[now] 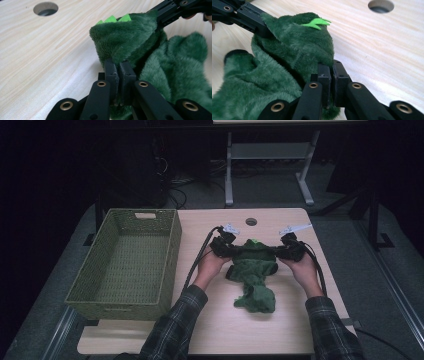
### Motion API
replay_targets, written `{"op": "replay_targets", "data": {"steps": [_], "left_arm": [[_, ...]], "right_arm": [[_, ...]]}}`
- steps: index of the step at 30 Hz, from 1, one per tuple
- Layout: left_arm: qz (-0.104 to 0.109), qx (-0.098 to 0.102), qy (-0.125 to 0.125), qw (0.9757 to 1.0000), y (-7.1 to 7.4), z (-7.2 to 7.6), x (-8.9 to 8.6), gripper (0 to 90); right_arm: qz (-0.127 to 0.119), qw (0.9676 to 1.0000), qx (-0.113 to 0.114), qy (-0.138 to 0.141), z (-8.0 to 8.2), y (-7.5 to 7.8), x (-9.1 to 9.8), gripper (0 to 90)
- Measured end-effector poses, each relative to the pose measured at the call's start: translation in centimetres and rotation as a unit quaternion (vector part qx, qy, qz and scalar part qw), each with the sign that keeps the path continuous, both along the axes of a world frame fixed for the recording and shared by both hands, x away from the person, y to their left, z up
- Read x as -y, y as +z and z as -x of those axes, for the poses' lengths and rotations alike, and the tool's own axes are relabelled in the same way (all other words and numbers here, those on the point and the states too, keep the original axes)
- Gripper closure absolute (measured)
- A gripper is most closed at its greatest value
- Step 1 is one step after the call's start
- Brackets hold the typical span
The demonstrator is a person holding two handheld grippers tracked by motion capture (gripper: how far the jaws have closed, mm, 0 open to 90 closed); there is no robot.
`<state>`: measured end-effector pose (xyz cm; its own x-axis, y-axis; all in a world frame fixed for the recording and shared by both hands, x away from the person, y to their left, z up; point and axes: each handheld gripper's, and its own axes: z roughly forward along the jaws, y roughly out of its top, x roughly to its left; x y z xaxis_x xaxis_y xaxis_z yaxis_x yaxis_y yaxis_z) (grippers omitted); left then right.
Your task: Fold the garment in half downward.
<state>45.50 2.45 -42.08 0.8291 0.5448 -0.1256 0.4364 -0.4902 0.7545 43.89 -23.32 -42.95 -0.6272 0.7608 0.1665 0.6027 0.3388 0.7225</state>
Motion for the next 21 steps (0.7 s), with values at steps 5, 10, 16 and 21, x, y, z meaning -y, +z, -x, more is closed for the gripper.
{"op": "replay_targets", "data": {"steps": [5,10,16,21], "left_arm": [[0.012,0.003,-0.013,0.9998,1.7,1.5,-0.1,86.7],[0.018,0.015,-0.026,0.9994,3.5,3.0,-0.2,86.8],[0.033,0.013,-0.04,0.9985,4.2,4.6,-0.4,86.7],[0.035,0.016,-0.054,0.9978,4.6,6.0,-0.6,86.7]], "right_arm": [[0.0,0.9999,0.01,0.01,1.3,1.4,0.2,86.6],[-0.005,0.9996,0.022,0.018,2.5,2.8,0.5,86.6],[-0.011,0.9986,0.043,0.028,4.3,4.0,0.7,86.6],[-0.017,0.998,0.048,0.036,6.0,4.2,1.3,86.6]]}}
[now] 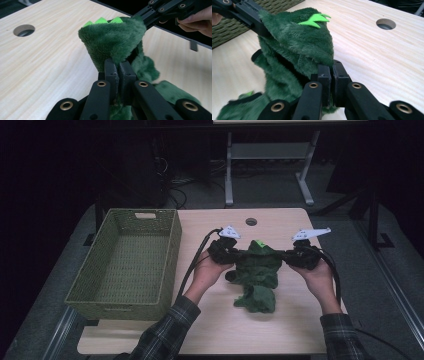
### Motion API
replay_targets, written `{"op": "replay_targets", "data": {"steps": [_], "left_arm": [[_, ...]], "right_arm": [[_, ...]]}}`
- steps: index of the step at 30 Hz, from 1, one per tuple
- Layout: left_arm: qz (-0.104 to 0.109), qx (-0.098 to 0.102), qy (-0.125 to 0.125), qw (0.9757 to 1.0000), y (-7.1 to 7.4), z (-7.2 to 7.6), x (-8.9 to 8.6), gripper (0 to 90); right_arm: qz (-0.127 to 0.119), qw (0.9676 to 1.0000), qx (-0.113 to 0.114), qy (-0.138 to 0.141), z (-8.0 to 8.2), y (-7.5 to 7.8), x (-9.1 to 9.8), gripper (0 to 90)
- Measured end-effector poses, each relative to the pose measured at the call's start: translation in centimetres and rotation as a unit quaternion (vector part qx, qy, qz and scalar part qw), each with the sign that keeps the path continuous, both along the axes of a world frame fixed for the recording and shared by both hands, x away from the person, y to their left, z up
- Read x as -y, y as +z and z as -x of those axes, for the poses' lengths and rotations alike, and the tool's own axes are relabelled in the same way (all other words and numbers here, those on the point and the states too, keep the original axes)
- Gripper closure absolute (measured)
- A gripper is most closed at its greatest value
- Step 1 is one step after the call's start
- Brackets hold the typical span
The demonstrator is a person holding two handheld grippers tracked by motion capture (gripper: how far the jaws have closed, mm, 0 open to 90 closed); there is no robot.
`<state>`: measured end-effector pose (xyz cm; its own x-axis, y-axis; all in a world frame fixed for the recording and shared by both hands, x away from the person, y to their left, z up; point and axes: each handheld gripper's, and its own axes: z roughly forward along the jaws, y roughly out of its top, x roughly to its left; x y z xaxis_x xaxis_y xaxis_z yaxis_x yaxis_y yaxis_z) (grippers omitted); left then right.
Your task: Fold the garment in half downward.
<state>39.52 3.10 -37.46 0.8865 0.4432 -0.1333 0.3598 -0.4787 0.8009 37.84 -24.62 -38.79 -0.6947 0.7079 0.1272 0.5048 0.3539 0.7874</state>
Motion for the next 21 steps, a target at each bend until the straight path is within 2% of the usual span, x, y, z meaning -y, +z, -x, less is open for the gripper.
{"op": "replay_targets", "data": {"steps": [3,10,12,18,21], "left_arm": [[0.002,0.0,-0.012,0.9999,0.3,0.9,0.0,86.7],[0.002,0.017,-0.035,0.9992,0.9,3.1,-0.2,86.7],[0.006,0.017,-0.039,0.9991,0.7,3.7,-0.4,86.7],[0.016,0.011,-0.062,0.9979,0.1,5.5,-0.8,86.8],[0.013,0.015,-0.068,0.9975,-0.5,6.2,-1.1,86.8]], "right_arm": [[-0.009,0.9999,0.003,0.007,1.1,0.0,0.3,86.6],[0.0,0.9996,0.012,0.025,3.7,0.1,0.2,86.6],[-0.001,0.9994,0.019,0.03,4.4,0.1,0.2,86.6],[0.007,0.9987,0.018,0.047,6.5,-0.4,-0.2,86.6],[0.01,0.9984,0.014,0.053,7.4,-0.9,-0.4,86.6]]}}
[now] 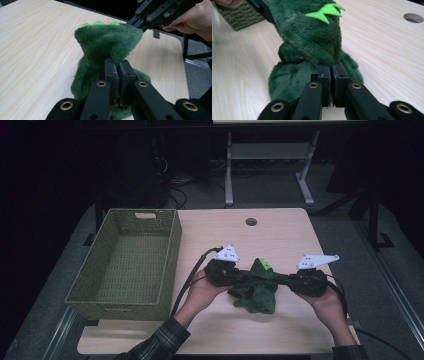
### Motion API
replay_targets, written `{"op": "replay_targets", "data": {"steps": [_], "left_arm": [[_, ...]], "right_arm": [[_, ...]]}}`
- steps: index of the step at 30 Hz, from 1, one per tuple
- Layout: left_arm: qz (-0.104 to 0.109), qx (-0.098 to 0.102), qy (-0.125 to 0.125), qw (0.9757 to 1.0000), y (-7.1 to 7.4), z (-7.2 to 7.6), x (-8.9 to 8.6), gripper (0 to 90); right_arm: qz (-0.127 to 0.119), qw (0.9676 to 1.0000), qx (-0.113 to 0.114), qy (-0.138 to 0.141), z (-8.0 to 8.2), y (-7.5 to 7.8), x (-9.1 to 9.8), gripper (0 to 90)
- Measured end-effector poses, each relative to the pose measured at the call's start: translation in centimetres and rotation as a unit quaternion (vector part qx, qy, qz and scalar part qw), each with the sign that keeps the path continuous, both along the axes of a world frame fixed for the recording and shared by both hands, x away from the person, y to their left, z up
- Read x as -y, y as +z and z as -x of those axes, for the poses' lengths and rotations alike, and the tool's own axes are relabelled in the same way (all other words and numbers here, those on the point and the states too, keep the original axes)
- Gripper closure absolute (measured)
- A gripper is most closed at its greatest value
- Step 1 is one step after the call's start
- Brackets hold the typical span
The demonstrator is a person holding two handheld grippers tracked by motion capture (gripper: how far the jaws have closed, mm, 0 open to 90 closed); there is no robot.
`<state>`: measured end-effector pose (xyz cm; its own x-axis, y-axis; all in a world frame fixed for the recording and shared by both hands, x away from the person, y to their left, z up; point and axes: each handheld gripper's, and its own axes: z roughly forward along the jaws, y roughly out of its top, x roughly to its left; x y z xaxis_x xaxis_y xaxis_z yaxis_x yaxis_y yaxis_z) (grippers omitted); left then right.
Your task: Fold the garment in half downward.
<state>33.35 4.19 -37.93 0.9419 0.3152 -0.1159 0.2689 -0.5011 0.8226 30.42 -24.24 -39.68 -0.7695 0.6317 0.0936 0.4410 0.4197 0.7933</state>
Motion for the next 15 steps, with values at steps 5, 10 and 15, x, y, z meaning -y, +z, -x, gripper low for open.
{"op": "replay_targets", "data": {"steps": [5,10,15], "left_arm": [[0.004,-0.012,-0.013,0.9998,-1.1,1.0,-0.5,86.8],[0.0,-0.024,-0.029,0.9993,-2.4,2.2,-0.7,86.7],[-0.017,-0.033,-0.045,0.9983,-3.9,3.0,-0.4,86.7]], "right_arm": [[-0.004,0.9998,-0.009,0.015,1.3,-0.8,-0.1,86.6],[-0.005,0.9997,-0.015,0.021,2.5,-1.4,0.0,86.6],[0.007,0.9992,-0.028,0.027,3.8,-2.6,-0.2,86.6]]}}
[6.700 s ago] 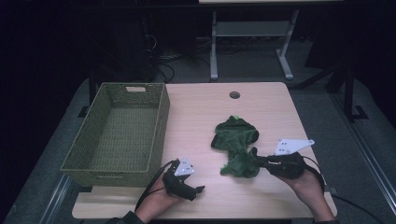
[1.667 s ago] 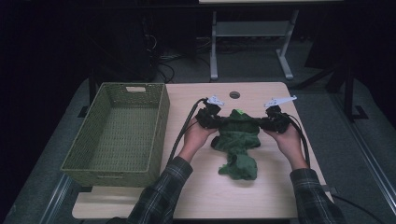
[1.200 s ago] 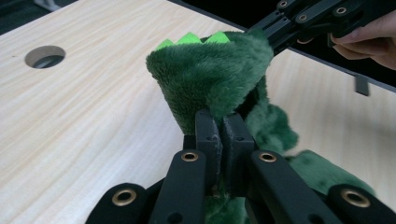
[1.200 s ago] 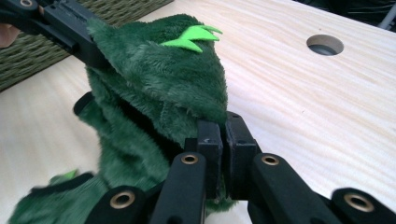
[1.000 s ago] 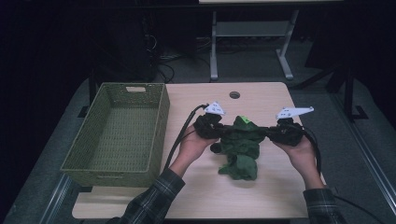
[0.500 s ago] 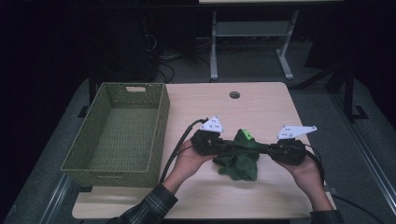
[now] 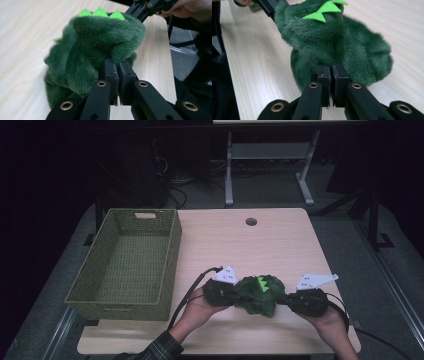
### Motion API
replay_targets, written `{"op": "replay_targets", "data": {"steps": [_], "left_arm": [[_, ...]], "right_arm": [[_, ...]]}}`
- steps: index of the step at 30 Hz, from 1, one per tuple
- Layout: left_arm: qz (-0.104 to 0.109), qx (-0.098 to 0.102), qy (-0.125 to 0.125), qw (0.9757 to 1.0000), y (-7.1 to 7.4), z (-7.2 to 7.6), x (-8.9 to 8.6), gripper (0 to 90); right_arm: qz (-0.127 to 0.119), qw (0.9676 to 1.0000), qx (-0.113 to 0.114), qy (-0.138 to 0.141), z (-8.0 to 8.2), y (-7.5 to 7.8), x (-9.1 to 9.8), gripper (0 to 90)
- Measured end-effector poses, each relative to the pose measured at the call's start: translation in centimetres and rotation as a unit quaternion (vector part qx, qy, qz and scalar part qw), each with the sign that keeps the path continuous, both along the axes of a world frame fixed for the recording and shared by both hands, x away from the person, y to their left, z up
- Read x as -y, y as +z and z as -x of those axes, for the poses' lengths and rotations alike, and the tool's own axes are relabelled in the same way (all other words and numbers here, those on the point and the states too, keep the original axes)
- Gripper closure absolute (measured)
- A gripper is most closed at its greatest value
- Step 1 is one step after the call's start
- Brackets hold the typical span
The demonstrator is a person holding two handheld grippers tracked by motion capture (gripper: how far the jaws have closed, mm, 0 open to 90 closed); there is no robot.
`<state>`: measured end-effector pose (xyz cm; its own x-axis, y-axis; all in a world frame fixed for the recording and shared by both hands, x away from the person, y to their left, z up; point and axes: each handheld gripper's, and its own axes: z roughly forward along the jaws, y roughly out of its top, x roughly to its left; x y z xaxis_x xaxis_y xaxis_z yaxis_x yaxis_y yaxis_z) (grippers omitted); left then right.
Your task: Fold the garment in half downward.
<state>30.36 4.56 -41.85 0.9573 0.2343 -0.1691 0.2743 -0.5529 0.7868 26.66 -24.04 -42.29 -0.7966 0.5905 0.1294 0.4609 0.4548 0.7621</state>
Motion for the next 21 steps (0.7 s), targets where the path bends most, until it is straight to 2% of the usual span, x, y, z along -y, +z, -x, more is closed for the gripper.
{"op": "replay_targets", "data": {"steps": [4,9,12,17,21], "left_arm": [[-0.015,-0.013,-0.011,0.9998,-1.5,0.5,0.7,86.7],[-0.036,-0.022,-0.027,0.9988,-3.0,0.9,1.4,86.7],[-0.049,-0.02,-0.031,0.9981,-3.5,0.9,1.7,86.7],[-0.068,-0.028,-0.038,0.9965,-4.5,0.9,2.0,86.5],[-0.07,-0.032,-0.041,0.9961,-4.8,1.1,2.2,82.0]], "right_arm": [[0.014,0.9998,-0.014,0.002,0.5,-1.1,-0.1,86.4],[0.019,0.9994,-0.027,0.005,0.8,-1.8,0.1,86.4],[0.027,0.9988,-0.041,0.005,0.7,-2.5,0.0,86.4],[0.041,0.9971,-0.061,0.019,0.5,-3.4,-0.5,86.2],[0.041,0.9964,-0.072,0.022,0.4,-3.9,-0.5,82.3]]}}
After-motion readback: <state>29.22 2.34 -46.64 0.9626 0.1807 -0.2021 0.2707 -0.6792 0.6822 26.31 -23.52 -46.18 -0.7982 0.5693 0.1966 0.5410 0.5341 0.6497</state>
